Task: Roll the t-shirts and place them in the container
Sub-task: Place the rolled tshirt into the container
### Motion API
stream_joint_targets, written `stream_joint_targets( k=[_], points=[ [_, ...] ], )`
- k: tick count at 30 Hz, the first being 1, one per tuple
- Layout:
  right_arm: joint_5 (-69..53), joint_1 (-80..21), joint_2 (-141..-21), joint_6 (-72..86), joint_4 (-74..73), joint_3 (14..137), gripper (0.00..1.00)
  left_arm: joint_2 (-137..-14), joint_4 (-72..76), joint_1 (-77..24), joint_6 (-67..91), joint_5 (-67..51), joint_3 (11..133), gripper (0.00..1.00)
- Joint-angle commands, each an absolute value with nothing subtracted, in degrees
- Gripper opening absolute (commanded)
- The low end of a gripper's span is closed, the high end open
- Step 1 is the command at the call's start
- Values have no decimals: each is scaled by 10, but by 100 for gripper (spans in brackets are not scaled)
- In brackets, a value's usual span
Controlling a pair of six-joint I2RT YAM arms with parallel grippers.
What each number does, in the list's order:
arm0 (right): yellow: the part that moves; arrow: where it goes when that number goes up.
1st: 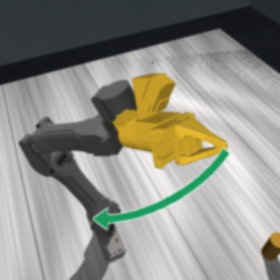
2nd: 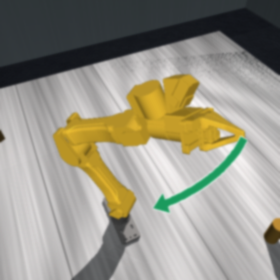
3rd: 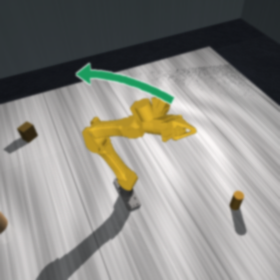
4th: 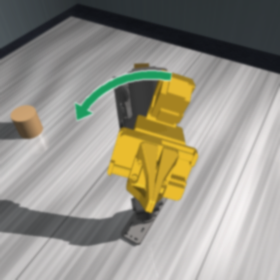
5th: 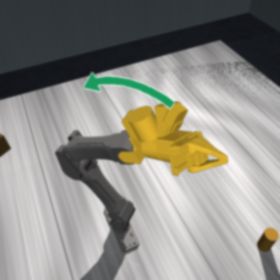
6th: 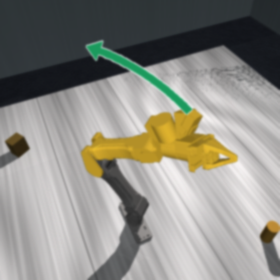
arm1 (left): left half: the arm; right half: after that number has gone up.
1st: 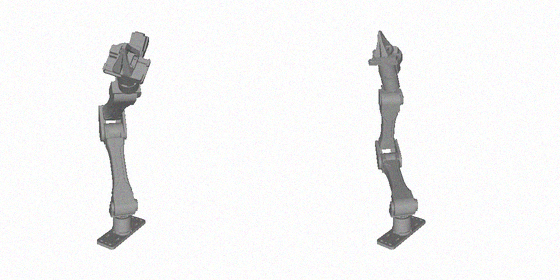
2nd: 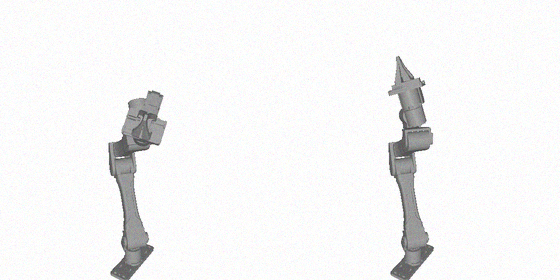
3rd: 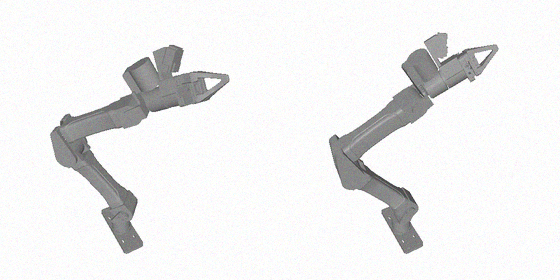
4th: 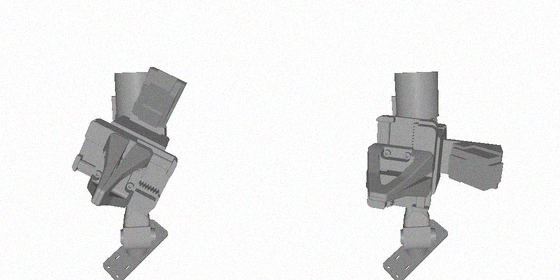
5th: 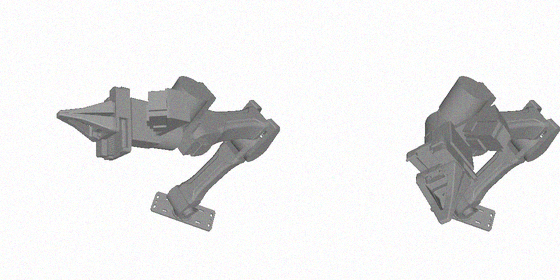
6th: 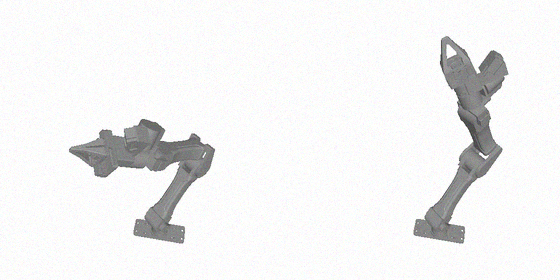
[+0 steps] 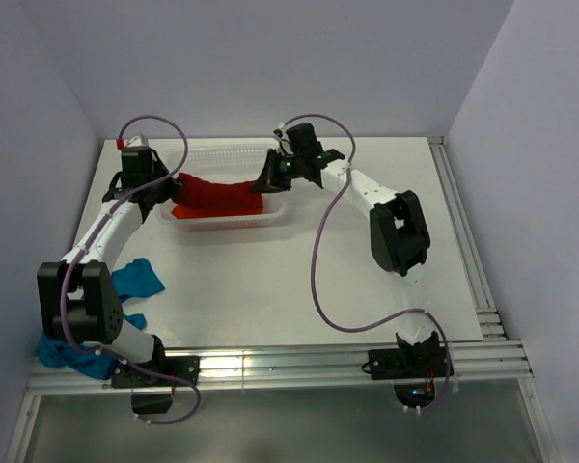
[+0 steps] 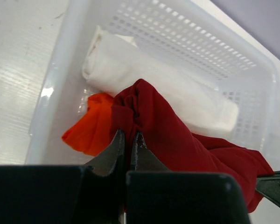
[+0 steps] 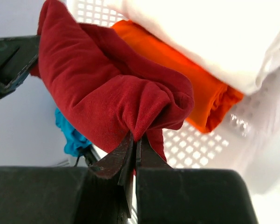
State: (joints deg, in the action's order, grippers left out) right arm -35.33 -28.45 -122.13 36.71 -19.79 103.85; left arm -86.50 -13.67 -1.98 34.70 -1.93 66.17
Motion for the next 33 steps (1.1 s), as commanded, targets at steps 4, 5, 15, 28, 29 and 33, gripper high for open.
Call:
stream_joint_targets(
  k=[4,5,15,28,29,33],
  points=[
    [-327,-294,-1267,360,-186,1099,0,-860,-62,-4,338,5,622,0],
    [-323,-295,-1277,359,-186,1104,0,-865,-56,-1,338,4,621,0],
    [-305,-301,-1312,363,-114,1115,0,-918,21,19,333,-19,608,0],
    [-290,-301,-1244,351,-93,1070,0,-871,3,19,333,-40,620,0],
    [-292,-300,-1243,350,-91,1064,0,-872,7,19,333,-42,615,0],
    [-280,-299,-1246,345,-97,1070,0,-889,14,19,333,-40,612,0]
  ],
)
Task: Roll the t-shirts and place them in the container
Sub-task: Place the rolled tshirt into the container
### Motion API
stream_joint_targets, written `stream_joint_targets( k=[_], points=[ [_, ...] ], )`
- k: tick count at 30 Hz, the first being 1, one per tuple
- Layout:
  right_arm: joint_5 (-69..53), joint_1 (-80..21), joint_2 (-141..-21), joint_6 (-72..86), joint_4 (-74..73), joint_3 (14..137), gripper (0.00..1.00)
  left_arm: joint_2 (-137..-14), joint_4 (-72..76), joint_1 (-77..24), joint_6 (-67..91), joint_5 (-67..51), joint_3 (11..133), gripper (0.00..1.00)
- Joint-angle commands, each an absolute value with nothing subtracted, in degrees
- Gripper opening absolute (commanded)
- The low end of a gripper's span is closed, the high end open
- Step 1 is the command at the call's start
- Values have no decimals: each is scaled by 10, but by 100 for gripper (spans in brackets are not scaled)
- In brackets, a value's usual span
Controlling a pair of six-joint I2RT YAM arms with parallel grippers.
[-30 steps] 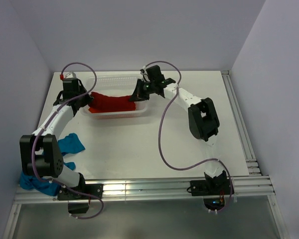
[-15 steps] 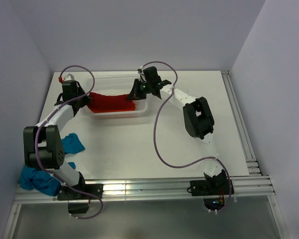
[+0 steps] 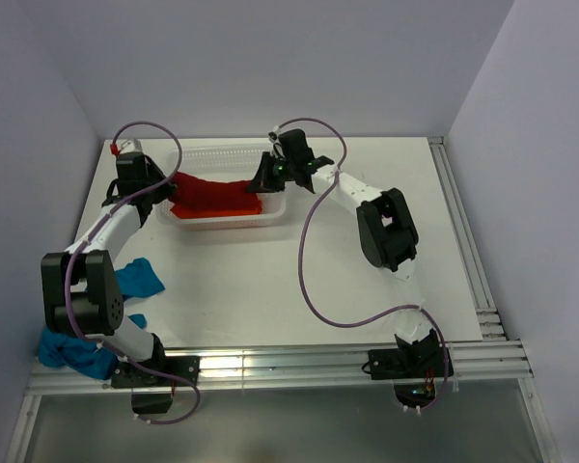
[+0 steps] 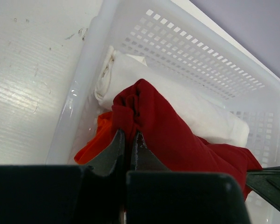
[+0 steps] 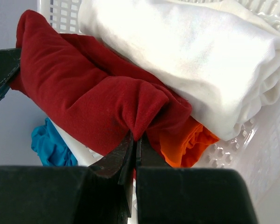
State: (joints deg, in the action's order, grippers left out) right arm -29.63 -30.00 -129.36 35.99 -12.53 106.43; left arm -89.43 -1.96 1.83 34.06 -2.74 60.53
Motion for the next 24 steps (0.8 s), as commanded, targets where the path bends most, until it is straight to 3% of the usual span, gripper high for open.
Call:
stream_joint_targets(
  k=[1,13,16,17,20,21,24],
  points=[
    [-278,-299,-1251,345,-108,1074,0,-903,16,19,332,-39,613,0],
    [-265,-294,-1268,355,-99,1050,0,-962,58,19,333,-24,576,1],
    [-253,-295,-1260,354,-95,1032,0,-943,61,18,333,-13,563,16],
    [-251,-296,-1259,354,-94,1031,2,-940,57,18,331,-4,562,24],
    [-246,-296,-1251,353,-101,1030,19,-918,42,16,329,-4,562,36],
    [-241,-297,-1245,353,-101,1029,28,-905,37,16,328,-3,562,38],
    [-233,-297,-1228,351,-112,1029,39,-876,13,16,330,18,574,46]
  ],
)
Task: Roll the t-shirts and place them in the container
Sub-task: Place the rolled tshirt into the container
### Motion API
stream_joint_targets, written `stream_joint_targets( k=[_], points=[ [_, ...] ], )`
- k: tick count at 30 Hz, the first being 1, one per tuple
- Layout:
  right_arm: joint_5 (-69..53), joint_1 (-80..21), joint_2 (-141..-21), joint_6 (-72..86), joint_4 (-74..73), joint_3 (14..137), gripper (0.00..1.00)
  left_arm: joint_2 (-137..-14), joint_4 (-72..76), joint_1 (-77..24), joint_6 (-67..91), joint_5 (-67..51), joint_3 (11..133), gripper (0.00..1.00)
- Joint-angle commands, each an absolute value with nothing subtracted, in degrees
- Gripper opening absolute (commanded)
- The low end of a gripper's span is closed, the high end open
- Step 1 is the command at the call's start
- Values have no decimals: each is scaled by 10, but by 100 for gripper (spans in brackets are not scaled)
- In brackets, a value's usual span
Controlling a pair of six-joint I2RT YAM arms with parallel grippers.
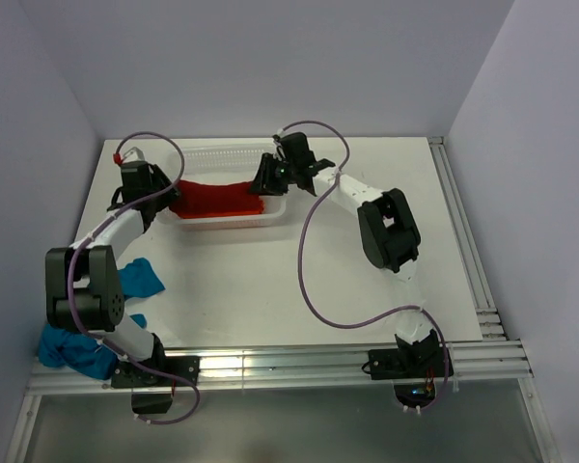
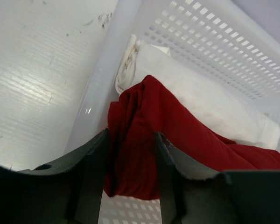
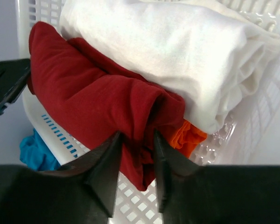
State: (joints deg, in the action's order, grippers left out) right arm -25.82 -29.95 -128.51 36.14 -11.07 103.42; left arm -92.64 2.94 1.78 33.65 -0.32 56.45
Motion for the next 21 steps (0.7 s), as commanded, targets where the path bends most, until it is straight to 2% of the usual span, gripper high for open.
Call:
stream_joint_targets(
  k=[1,5,13,16,18,21],
  points=[
    [-230,-296,-1223,349,-116,1034,43,-870,2,14,329,21,588,48],
    [-205,-299,-1202,340,-143,1047,57,-846,-46,6,324,41,620,53],
    [-204,-320,-1178,331,-142,1048,56,-822,-33,-25,340,-29,615,52],
    [-248,-332,-1198,350,-121,1060,53,-841,-18,-42,350,-58,613,51],
    [-310,-334,-1222,379,-81,1061,44,-858,-5,-47,356,-82,606,50],
    [-341,-338,-1244,401,-33,1058,35,-878,31,-47,371,-108,594,50]
  ],
)
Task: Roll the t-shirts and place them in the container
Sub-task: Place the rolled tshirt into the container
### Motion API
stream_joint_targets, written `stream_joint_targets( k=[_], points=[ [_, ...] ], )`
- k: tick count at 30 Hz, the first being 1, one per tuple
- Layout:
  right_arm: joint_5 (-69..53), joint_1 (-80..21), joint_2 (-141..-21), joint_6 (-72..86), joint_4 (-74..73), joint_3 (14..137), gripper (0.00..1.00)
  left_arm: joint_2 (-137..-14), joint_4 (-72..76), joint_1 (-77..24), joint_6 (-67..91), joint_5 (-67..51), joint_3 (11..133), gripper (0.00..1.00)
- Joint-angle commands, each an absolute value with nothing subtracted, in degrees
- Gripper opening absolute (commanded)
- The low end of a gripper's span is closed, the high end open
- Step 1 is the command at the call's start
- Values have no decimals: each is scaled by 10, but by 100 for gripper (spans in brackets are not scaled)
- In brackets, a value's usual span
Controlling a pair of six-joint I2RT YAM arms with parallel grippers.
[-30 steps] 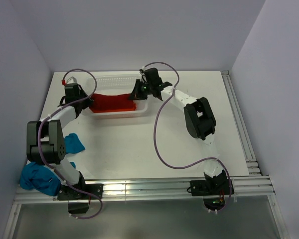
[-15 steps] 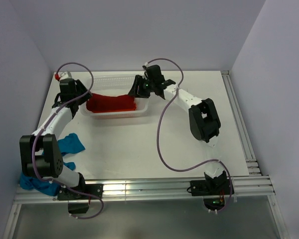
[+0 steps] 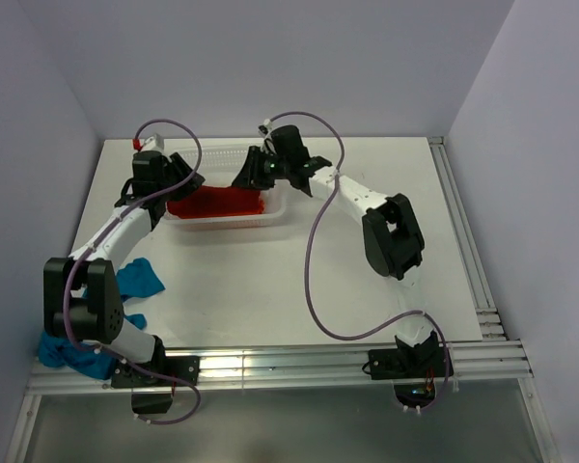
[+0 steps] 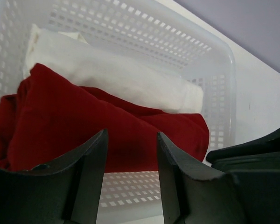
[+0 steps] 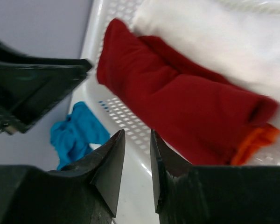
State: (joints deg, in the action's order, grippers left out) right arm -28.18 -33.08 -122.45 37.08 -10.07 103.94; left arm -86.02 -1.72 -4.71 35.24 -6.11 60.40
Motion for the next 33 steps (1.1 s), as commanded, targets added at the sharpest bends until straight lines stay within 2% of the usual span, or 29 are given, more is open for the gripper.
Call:
stream_joint_targets(
  k=[1,8,15,21,25,28,33],
  points=[
    [-349,-338,-1250,409,-19,1058,33,-885,34,-47,374,-112,594,50],
    [-371,-337,-1339,445,-10,1114,22,-980,70,-26,396,-140,605,47],
    [-346,-319,-1390,476,-28,1134,19,-1026,83,-20,387,-125,609,45],
    [-343,-318,-1352,468,-40,1143,22,-970,81,-23,382,-130,613,52],
    [-352,-318,-1301,453,-43,1126,30,-920,51,-32,377,-132,629,57],
    [-347,-319,-1241,434,-36,1076,38,-860,49,-38,379,-138,617,59],
    [-347,-306,-1145,430,-2,959,38,-837,61,-47,392,-185,595,60]
  ],
)
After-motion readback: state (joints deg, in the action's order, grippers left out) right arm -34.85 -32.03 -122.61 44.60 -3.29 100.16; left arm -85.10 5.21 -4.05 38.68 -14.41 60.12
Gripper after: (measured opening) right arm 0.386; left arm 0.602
